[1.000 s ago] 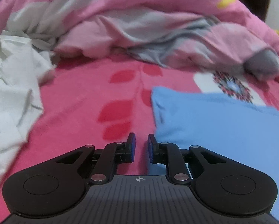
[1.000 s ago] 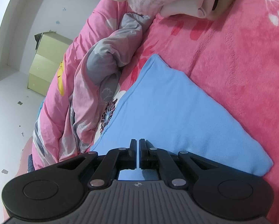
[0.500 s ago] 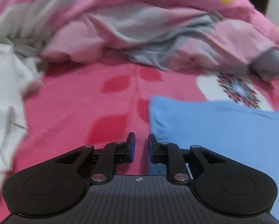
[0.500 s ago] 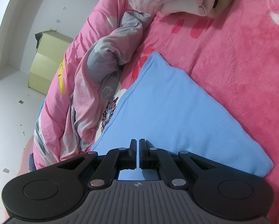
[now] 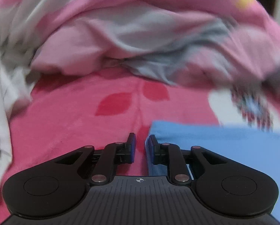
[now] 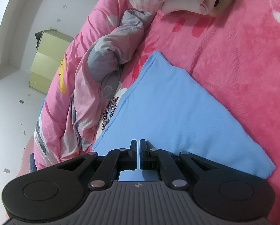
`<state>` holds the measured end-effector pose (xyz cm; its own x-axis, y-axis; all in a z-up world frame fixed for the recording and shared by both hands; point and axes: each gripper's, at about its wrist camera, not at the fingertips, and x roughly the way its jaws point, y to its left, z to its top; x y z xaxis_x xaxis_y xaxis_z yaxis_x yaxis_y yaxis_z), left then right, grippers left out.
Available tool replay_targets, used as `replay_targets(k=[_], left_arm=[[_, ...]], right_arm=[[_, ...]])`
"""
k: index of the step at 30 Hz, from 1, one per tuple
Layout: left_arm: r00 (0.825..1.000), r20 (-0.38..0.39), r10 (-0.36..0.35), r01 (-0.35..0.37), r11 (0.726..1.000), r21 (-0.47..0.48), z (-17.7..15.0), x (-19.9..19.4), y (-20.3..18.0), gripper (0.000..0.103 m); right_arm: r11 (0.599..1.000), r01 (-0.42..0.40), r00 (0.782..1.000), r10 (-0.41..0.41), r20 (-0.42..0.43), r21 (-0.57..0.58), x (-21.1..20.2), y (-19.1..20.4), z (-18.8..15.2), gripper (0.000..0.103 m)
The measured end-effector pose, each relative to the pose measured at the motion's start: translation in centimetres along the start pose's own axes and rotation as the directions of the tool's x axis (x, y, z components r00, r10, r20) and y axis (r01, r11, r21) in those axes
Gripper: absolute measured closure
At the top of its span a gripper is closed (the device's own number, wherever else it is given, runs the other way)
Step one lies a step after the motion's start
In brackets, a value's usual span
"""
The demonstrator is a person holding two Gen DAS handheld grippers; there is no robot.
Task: Fold clothes
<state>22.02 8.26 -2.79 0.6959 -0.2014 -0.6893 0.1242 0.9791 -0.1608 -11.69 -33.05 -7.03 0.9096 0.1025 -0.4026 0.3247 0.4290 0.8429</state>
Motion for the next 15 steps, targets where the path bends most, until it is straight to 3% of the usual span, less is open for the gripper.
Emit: replay_targets(k=[3,10,13,15], left_arm=[[0.998,0.033,0.056,-0.056,0.998,0.022,0.7,-0.7,-0.4,0.087],[0.996,0.014,-0.086,0.084,0.994,0.071,0.9,-0.9,-2.7,0.087],[1.000,0.009,0.018,-0.018,0.995,0.098,0.5,1.0,-2.8,0.085],[1.000,0.019,0.003,-0.002,1.000,-0.030,0.8,1.5,-0.7,0.082]], right_arm=[[1.000,-0.001,1.000,0.001,-0.001,0.001,0.0,0.0,0.0,0.102],[1.000,-0.005,1.000,0.005,-0.003,0.003,0.0,-0.1,0.0,0.102],[1.000,-0.007,1.000,0.007,-0.004,0.006,0.0,-0.1,0.1,0.102],[1.000,-0.009,1.000,0.009,-0.004,0.008,0.0,-0.2,0.1,0.102]])
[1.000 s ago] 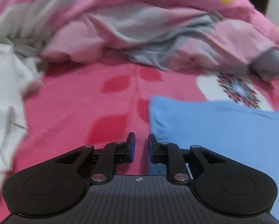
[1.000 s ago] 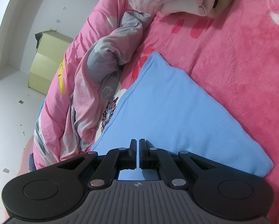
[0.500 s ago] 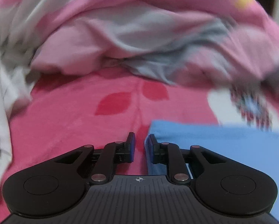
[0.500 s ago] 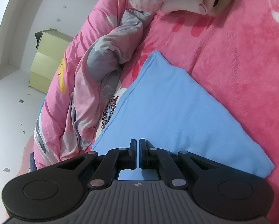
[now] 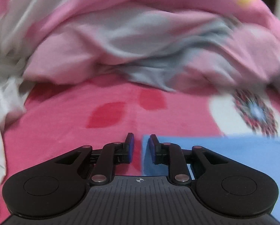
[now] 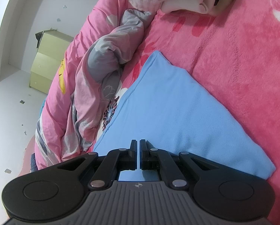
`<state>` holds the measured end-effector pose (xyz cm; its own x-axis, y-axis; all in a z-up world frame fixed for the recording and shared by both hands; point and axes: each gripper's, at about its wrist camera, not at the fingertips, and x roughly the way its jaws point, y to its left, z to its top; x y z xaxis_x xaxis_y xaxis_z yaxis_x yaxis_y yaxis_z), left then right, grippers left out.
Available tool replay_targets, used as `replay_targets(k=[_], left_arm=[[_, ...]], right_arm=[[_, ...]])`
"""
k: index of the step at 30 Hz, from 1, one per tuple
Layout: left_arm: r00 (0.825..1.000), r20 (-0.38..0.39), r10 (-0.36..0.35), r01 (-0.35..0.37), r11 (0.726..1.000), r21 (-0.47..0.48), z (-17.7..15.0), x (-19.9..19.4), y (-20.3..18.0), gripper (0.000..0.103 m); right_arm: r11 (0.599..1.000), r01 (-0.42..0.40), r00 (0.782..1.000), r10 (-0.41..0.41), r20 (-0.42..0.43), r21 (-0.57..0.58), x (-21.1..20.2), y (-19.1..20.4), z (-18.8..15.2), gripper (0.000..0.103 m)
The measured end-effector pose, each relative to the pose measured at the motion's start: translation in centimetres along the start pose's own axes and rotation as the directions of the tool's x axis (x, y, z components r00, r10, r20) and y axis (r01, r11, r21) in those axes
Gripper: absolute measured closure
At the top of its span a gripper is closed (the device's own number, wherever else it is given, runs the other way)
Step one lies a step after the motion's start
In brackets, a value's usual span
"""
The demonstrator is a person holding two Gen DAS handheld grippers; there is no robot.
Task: Fold clothes
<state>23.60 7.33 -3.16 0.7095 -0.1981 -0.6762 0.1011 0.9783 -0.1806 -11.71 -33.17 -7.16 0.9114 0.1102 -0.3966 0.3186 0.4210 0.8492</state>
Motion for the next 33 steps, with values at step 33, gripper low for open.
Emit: replay_targets(k=[33], left_arm=[[0.998,-0.021,-0.051,0.052,0.996,0.073,-13.9,-19.7,-2.6,0.051]], right_arm=[[0.997,0.043,0.998,-0.040,0.048,-0.062,-5.1,-0.1,-0.3,0.101]])
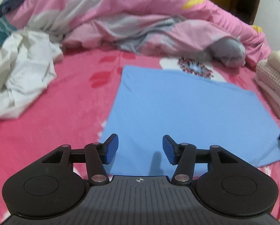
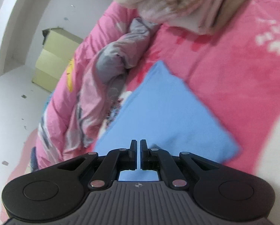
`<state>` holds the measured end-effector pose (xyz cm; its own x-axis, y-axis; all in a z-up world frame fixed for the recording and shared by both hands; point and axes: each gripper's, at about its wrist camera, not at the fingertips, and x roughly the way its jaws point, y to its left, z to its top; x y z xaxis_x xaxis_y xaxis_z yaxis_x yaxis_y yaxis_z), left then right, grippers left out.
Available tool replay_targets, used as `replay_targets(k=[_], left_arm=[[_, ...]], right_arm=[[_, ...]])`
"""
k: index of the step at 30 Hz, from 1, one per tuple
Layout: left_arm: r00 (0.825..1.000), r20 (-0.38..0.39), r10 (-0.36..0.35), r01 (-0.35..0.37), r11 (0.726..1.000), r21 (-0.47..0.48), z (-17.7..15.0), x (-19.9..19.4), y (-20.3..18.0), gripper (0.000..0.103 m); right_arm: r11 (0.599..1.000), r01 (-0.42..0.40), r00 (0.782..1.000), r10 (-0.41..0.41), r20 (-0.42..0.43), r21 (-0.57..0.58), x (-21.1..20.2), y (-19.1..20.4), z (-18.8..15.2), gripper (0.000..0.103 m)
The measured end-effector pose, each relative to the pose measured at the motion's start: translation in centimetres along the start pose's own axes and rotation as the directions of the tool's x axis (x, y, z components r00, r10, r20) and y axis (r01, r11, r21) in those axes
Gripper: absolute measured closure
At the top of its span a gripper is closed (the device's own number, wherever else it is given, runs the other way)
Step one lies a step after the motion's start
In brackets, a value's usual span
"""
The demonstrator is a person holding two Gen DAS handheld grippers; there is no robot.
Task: Fold clothes
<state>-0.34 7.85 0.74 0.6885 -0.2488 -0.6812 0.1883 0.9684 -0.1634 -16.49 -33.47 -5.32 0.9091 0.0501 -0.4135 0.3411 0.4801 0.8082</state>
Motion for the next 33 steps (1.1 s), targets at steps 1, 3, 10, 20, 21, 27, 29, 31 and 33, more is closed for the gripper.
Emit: replay_targets(k=[1,3,10,20,21,27,29,31,33], left_arm=[[1.000,-0.012,-0.007,0.007,1.000,-0.005,-0.4,0.3,0.0,0.051],[1.000,-0.028,0.003,-0.003,1.000,0.003,-0.8,0.7,0.0,0.051],[1.000,-0.023,-0.011,0.010,0.999,-0.036,-1.3,0.5,0.7,0.051],[0.999,-0.036,-0.022,0.020,0.999,-0.043,-1.9,0.3,0.8,0.050],[0.999,-0.037,-0.021,0.019,0.999,-0.039,-2.0,0.4,0.8,0.050],[0.999,-0.035,-0.030,0.028,0.999,-0.041,-2.2,0.6,1.3,0.049],[0.999,-0.033,-0.033,0.031,0.999,-0.044,-2.3,0.6,1.3,0.049],[0.999,-0.031,-0.033,0.032,0.999,-0.042,-2.3,0.5,1.3,0.048],[0.999,-0.030,-0.035,0.033,0.999,-0.040,-2.4,0.5,1.3,0.048]], right_arm=[[1.000,0.028,1.000,-0.028,0.014,0.007,-0.8,-0.8,0.2,0.101],[0.996,0.080,0.996,-0.081,0.044,0.026,-2.3,-2.5,0.7,0.103],[0.982,0.136,0.969,-0.160,0.190,0.131,-8.3,-4.9,2.2,0.101],[0.999,0.035,0.998,-0.034,-0.052,0.007,-4.0,-1.8,0.4,0.100],[0.997,0.077,0.996,-0.076,-0.045,0.008,-4.3,-2.5,0.4,0.101],[0.982,0.189,0.980,-0.190,0.060,0.028,-8.7,-4.4,1.4,0.100],[0.988,0.153,0.986,-0.152,0.071,0.002,-9.1,-3.4,1.8,0.100],[0.993,0.107,0.993,-0.105,0.046,-0.055,-8.0,-1.5,1.7,0.100],[0.989,0.090,0.996,-0.092,-0.004,-0.115,-6.5,-0.3,1.4,0.100]])
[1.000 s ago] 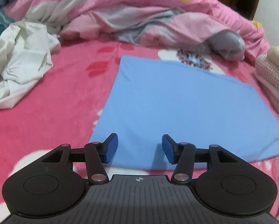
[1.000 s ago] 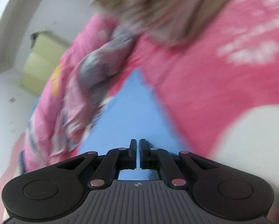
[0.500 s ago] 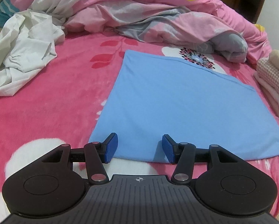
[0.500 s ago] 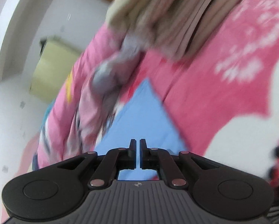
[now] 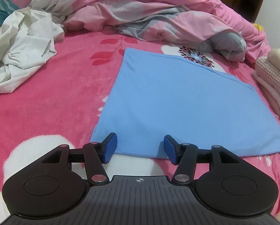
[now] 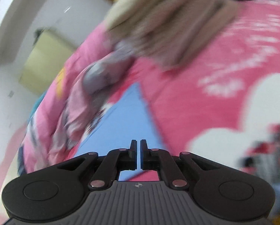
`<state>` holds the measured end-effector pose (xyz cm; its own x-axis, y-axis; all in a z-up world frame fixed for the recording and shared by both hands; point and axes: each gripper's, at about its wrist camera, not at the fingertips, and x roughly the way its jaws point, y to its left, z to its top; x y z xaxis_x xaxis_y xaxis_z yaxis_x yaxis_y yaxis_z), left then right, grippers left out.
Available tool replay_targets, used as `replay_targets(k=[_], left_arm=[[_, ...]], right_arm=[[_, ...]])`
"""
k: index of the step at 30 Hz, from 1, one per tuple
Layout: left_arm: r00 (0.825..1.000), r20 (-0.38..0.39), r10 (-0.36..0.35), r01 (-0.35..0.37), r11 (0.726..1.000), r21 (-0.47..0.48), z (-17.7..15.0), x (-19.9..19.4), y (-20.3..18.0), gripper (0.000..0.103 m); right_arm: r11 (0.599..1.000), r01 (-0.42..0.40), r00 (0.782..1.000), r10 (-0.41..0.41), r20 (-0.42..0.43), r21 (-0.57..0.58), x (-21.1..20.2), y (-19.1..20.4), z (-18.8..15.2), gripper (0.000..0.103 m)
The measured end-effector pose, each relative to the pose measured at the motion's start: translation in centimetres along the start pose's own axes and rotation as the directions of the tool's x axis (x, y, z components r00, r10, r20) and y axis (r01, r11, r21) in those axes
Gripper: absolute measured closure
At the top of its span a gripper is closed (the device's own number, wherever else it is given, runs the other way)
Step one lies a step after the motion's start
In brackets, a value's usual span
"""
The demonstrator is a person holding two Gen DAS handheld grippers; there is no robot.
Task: Fold clothes
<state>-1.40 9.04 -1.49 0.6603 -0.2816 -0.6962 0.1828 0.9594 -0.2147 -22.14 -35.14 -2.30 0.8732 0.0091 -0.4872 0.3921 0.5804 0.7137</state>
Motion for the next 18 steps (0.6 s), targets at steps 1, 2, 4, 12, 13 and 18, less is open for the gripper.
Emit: replay_targets(k=[1,2,4,12,13,18], left_arm=[[1.000,0.000,-0.001,0.001,1.000,0.000,0.0,0.0,0.0,0.048],[1.000,0.001,-0.004,0.004,1.000,-0.001,0.0,0.0,0.1,0.047],[1.000,0.005,-0.008,0.008,1.000,0.000,-0.2,0.0,0.1,0.046],[1.000,0.020,-0.023,0.023,1.000,0.010,-0.5,0.1,0.1,0.042],[1.000,0.020,-0.024,0.024,1.000,0.010,-0.5,0.1,0.1,0.042],[0.999,0.019,-0.030,0.030,1.000,0.010,-0.5,0.0,0.2,0.042]], right_arm=[[0.999,0.002,0.999,-0.003,-0.033,-0.032,0.9,0.5,-0.2,0.100],[0.998,0.002,0.998,-0.006,-0.067,-0.064,1.8,1.0,-0.5,0.100],[0.992,0.000,0.991,-0.017,-0.132,-0.128,3.7,2.1,-0.9,0.101],[0.960,0.080,0.977,-0.129,-0.171,-0.270,0.2,0.7,-1.1,0.101],[0.956,0.086,0.979,-0.133,-0.154,-0.281,-0.2,1.1,-0.8,0.101],[0.922,0.107,0.986,-0.147,-0.079,-0.373,0.9,3.4,0.2,0.101]])
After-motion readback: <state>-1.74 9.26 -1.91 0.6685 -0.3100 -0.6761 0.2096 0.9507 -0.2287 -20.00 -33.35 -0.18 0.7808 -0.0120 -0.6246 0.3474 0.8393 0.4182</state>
